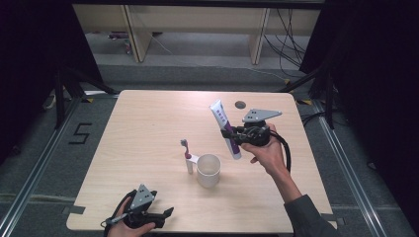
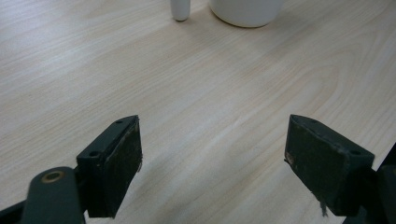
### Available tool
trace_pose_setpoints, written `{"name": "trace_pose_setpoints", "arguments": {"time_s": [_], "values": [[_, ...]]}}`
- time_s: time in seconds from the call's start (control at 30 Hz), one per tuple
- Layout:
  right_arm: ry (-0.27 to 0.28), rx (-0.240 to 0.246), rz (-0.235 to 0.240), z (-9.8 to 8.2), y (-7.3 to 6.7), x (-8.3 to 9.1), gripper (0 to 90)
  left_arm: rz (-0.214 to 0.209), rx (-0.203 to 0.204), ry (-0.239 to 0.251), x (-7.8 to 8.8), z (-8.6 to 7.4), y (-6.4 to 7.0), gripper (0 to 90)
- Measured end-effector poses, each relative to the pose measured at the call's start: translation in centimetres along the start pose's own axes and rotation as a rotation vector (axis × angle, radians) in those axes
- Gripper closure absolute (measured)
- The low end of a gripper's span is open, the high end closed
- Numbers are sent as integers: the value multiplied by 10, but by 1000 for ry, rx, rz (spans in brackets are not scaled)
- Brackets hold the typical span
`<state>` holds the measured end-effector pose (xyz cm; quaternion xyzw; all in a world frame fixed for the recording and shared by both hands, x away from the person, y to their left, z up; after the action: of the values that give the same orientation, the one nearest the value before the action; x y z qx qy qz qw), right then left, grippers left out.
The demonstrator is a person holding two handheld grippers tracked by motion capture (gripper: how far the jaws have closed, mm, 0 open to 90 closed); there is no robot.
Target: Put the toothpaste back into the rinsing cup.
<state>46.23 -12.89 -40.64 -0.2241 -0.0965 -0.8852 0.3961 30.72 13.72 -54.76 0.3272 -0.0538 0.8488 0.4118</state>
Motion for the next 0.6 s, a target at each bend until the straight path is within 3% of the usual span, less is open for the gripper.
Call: {"name": "trace_pose_setpoints", "arguments": {"time_s": [0.1, 0.2, 0.3, 0.33, 0.43, 0.47, 0.57, 0.6], "values": [[17, -23, -10, 2, -3, -2, 774, -9, -15, -12, 1, -1, 0, 185], [42, -2, -4, 5, -5, -4, 774, -3, -12, -15, 1, 0, -1, 185], [34, -22, 21, 6, -13, -7, 774, -9, -3, 4, 0, 0, 1, 185], [58, -18, 18, 7, -14, -9, 774, -8, -3, 4, 0, 1, 0, 185], [56, -29, 43, 8, -20, -11, 774, -8, -14, -18, 2, -1, 0, 185], [71, -30, 53, 10, -24, -12, 774, -8, -3, 2, 1, 0, 0, 185], [75, -39, 70, 11, -29, -13, 774, -7, -12, -12, 2, 0, -1, 185], [79, -40, 76, 12, -30, -13, 774, -8, 3, 10, 0, 0, 1, 185]]}}
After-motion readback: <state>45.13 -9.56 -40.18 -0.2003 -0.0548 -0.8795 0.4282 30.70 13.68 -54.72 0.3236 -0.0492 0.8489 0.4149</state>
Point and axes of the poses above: each handheld gripper's, and its own axes: x roughly backward along the jaws, z roughly out of its top, y roughly to its right, the point moved 6 cm from there along -x, roughly forward along the jaws, and after that the axes turned 9 degrees about -z, right-handed, at the moved point
